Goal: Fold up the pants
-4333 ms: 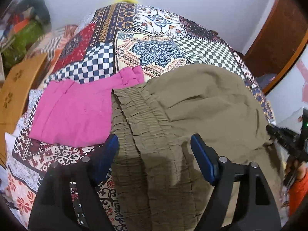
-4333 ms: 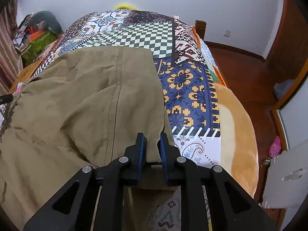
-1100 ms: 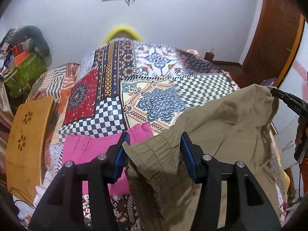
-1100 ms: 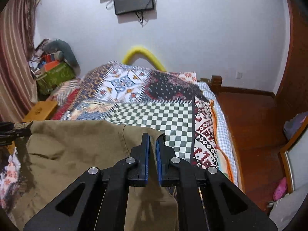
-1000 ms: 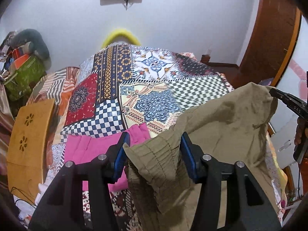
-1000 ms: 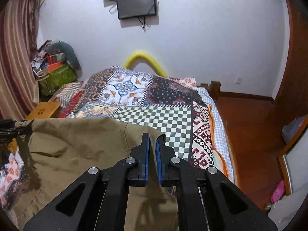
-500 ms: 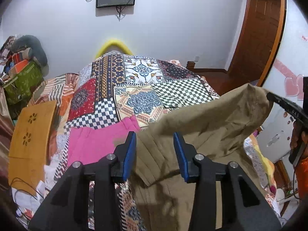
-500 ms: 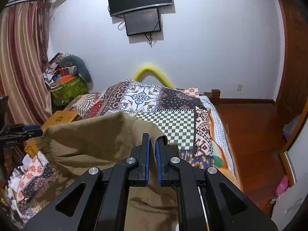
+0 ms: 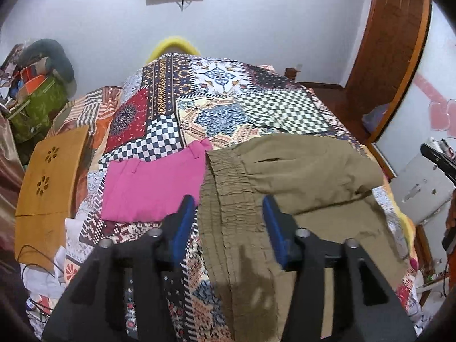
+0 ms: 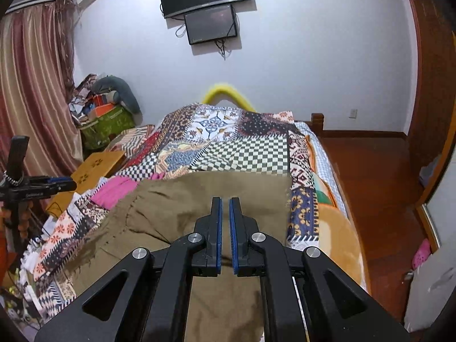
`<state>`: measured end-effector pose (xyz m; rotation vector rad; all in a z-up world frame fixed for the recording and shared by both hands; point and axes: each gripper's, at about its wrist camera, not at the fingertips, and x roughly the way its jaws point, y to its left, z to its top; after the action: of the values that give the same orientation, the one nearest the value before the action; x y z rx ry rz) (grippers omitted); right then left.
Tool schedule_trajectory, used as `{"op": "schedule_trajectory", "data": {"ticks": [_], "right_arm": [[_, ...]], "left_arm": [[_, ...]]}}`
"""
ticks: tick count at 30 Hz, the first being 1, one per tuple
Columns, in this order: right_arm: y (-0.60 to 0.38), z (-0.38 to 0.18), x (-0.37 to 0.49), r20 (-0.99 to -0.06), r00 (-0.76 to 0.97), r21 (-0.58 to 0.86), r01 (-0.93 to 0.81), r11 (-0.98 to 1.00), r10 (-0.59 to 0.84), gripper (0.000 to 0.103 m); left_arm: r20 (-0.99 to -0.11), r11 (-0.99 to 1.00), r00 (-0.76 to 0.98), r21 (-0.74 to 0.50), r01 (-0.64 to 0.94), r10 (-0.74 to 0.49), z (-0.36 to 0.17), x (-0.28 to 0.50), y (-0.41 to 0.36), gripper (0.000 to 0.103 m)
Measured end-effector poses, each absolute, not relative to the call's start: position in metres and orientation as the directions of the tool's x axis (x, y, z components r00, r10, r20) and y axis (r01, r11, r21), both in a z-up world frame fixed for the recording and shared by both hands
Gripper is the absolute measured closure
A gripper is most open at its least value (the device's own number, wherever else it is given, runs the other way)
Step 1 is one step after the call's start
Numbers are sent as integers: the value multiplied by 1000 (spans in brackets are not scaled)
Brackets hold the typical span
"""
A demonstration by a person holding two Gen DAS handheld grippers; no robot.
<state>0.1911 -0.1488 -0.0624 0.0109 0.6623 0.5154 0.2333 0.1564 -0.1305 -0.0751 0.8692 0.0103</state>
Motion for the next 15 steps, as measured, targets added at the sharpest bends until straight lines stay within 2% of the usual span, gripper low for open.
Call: {"op": "schedule_trajectory", "data": {"ticks": [8,9,13,15], "right_arm": [[-146,-88,235,-642,643,157,-424,892,418,97],[-147,-93,239,-650,639,152,-421,894,411,93],[-145,-113,273,-678,626,136,-408,903,385,62],[-145,-125,287,-697,616,123,-403,907,368,62]], "left_arm": [[-793,996,610,-64,-68,-10,-157,290,170,44],[-799,995,601,-66,-72,-9,-162,301,173,43],[-822,991,569,-97,-94,-27,-182,336,186,39],[-835,988,548,-112,-103,-38,-194,352,192,38]]}}
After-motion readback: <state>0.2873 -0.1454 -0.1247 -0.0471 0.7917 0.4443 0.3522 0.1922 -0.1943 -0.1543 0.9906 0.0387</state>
